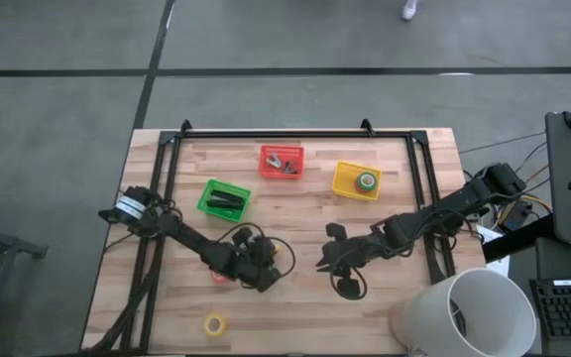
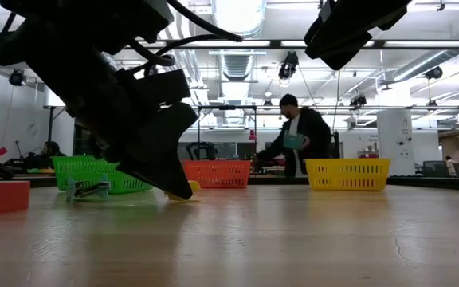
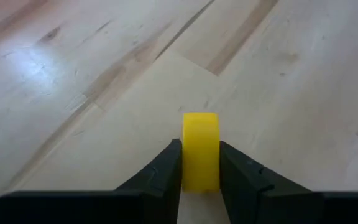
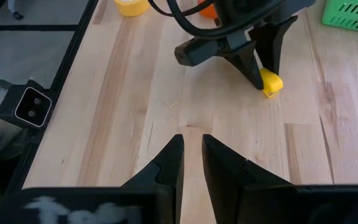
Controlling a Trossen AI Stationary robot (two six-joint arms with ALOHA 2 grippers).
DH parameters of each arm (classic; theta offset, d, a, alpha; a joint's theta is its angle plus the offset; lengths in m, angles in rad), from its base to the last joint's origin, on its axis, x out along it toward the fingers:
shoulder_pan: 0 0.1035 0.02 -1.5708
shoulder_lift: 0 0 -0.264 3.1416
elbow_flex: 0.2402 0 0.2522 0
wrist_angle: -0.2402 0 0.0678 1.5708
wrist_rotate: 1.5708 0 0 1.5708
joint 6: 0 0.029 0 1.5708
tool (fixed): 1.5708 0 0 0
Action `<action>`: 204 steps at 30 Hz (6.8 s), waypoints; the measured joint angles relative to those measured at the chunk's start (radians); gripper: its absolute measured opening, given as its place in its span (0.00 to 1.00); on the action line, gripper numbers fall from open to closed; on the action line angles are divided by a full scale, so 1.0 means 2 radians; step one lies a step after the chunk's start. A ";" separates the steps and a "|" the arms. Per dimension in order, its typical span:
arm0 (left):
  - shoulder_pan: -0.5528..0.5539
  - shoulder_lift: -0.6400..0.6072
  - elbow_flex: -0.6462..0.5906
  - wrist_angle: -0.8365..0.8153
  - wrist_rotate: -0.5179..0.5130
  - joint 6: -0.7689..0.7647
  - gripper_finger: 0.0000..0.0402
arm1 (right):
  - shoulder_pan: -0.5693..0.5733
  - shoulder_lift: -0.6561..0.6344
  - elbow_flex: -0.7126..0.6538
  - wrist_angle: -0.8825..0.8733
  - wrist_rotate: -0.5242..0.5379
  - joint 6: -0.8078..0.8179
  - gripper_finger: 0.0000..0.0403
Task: Pick and place Stapler, Stapler remover, tape
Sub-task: Put the yellow stapler into the green basket, then put the light blue staple remover into the orange basket
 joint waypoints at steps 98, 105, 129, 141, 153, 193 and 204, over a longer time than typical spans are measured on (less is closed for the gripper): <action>0.025 -0.261 -0.083 -0.079 -0.043 0.087 0.46 | -0.029 -0.452 -0.367 0.183 -0.006 -0.117 0.13; -0.004 -0.260 -0.084 -0.067 0.039 0.083 0.46 | -0.029 -0.452 -0.367 0.184 -0.006 -0.114 0.13; -0.031 -0.256 -0.118 -0.185 0.187 0.171 0.46 | -0.029 -0.451 -0.367 0.184 -0.004 -0.109 0.13; -0.034 -0.256 -0.158 -0.109 0.186 0.197 0.40 | -0.029 -0.451 -0.367 0.183 -0.004 -0.109 0.13; -0.036 -0.256 -0.167 -0.105 0.174 0.238 0.30 | -0.029 -0.451 -0.367 0.183 -0.004 -0.109 0.13; -0.034 -0.256 -0.172 -0.032 0.124 0.316 0.01 | -0.029 -0.451 -0.367 0.183 -0.004 -0.110 0.13; -0.008 -0.256 -0.161 0.071 -0.121 0.352 0.01 | -0.029 -0.451 -0.367 0.184 -0.002 -0.110 0.13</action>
